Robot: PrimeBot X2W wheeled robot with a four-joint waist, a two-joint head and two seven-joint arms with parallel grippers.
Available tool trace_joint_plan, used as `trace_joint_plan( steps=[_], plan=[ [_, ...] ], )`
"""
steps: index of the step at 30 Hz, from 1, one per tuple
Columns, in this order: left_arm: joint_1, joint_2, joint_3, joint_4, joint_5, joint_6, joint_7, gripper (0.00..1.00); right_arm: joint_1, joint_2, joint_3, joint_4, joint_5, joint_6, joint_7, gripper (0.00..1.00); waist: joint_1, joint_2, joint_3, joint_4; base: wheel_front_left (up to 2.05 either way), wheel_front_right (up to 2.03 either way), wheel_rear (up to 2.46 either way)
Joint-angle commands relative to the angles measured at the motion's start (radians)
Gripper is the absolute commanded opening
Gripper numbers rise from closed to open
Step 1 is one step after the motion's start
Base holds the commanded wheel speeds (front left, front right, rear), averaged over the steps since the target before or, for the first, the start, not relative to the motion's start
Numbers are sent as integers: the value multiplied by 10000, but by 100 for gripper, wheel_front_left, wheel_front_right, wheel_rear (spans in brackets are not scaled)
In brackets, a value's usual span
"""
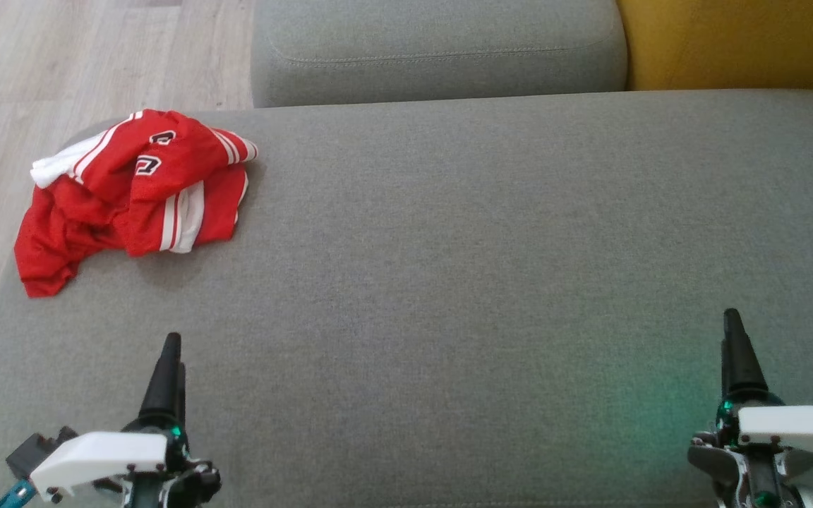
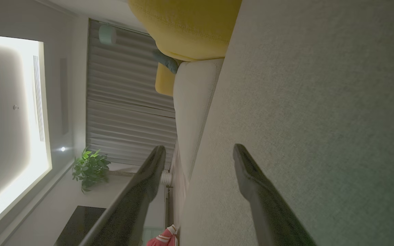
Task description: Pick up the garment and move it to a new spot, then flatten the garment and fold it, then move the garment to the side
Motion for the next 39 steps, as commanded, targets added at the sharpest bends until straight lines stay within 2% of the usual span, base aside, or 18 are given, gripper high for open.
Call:
trace_joint_plan(
  steps=[1, 39],
  plan=[
    [-390, 106, -45, -489, 337, 43, -111, 100, -337, -51, 150, -475, -412, 22, -138, 100, 0, 0, -2, 3, 0, 0, 0],
    [-333, 169, -1220, -1469, 6562, 456, -1210, 100, -344, -81, 1566, -1067, -6103, 46, -1229, 100, 0, 0, -31, 33, 0, 0, 0]
  ],
)
